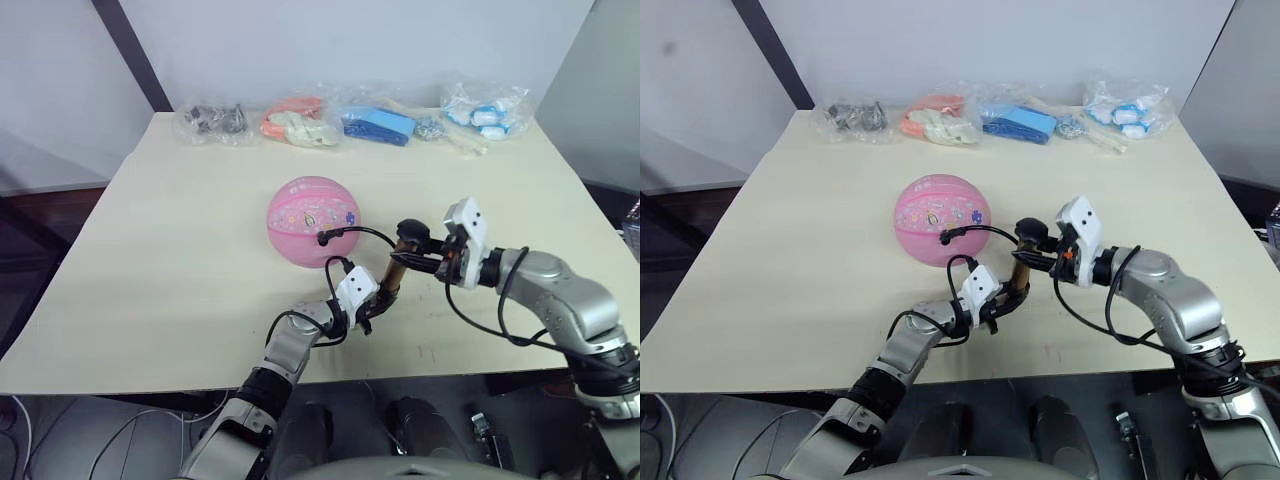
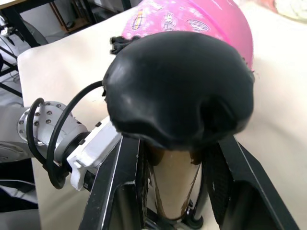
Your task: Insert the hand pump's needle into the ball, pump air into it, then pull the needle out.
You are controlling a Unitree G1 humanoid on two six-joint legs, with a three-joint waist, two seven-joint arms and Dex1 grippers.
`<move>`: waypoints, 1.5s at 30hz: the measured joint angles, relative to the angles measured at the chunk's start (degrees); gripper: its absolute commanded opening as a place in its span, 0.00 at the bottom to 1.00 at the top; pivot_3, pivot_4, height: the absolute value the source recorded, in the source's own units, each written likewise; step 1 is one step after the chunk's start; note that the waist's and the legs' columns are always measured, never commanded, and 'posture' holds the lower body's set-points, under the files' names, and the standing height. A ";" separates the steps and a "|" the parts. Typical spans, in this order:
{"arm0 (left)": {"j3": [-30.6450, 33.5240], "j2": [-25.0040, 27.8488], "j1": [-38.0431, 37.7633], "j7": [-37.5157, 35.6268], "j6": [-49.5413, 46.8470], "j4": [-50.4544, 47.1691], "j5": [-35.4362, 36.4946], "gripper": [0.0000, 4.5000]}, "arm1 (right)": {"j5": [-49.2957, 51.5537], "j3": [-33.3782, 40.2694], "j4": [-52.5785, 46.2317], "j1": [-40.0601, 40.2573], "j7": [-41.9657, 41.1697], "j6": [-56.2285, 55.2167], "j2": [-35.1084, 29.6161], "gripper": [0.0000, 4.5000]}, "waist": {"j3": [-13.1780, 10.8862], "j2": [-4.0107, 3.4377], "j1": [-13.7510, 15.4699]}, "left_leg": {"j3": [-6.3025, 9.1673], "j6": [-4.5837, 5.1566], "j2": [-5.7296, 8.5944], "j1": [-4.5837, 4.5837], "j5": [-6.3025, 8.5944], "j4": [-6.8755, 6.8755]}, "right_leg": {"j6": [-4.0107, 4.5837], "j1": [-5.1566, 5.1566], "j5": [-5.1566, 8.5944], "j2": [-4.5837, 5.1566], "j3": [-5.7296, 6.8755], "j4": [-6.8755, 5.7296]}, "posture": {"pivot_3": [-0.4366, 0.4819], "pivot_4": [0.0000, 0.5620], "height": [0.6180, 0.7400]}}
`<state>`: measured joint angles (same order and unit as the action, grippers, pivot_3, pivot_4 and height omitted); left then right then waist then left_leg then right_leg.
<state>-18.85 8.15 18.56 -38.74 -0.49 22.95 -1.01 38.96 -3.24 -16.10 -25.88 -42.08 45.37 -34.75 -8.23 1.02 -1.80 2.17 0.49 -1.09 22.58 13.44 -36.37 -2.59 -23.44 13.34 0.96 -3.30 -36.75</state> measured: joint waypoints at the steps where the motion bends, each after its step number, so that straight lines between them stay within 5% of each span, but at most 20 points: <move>1: 0.00 0.00 0.08 -0.04 0.05 0.01 0.02 0.24 | 0.66 0.57 -0.42 -0.53 0.01 0.63 -0.33 0.22 | 0.00 -0.01 0.05 | 0.01 0.00 0.00 0.11 0.00 -0.04 | -0.01 -0.09 -0.01 -0.01 0.01 -0.01 | 0.48 0.27 1.00; 7: 0.03 -0.24 0.86 -0.23 0.88 0.98 0.17 0.24 | 12.01 10.38 -4.53 -10.29 1.61 10.55 -6.13 0.22 | -0.44 0.13 0.65 | 0.03 0.00 0.04 0.22 0.00 -0.11 | -0.05 -0.13 -0.04 0.04 0.02 0.00 | 0.48 0.27 1.00; 14: 0.05 -0.27 1.00 -0.30 1.05 1.32 0.25 0.24 | 13.75 10.92 -6.62 -9.49 4.11 11.31 -5.82 0.22 | -0.46 0.14 0.77 | -0.03 0.00 0.01 0.21 0.00 -0.12 | -0.06 -0.14 -0.04 0.03 -0.01 -0.01 | 0.48 0.27 1.00; 27: 0.47 0.87 -0.11 0.49 -0.30 0.83 0.04 0.24 | -6.29 -6.79 3.65 3.61 0.89 -11.97 5.18 0.22 | 0.19 0.52 -0.68 | -0.09 -0.01 -0.16 -0.86 0.01 -0.04 | 0.22 0.72 0.13 -0.05 -0.03 -0.03 | 0.48 0.27 1.00; 34: 0.39 1.01 -0.77 0.85 -1.07 -0.30 0.03 0.24 | -11.24 -9.23 8.14 5.77 -1.07 -16.51 7.44 0.22 | 0.51 0.61 -0.74 | -0.08 -0.01 -0.19 -0.88 0.02 0.05 | 0.23 0.72 0.13 -0.09 -0.02 -0.02 | 0.48 0.27 1.00; 45: -0.25 0.73 -0.28 -0.03 -1.15 -1.51 0.26 0.24 | 1.51 1.91 -0.68 -2.08 -0.49 2.87 0.14 0.22 | -0.26 0.06 -0.10 | 0.00 0.00 0.00 0.18 0.00 0.00 | -0.02 -0.16 -0.04 0.00 -0.02 -0.01 | 0.48 0.27 1.00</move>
<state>-19.11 8.88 18.29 -38.77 -1.64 21.44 -0.75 40.48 -1.34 -16.79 -27.96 -42.57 48.23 -34.61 -8.48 1.08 -1.90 2.18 0.49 -1.09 22.76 13.44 -36.38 -2.60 -23.60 13.30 0.96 -3.32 -36.76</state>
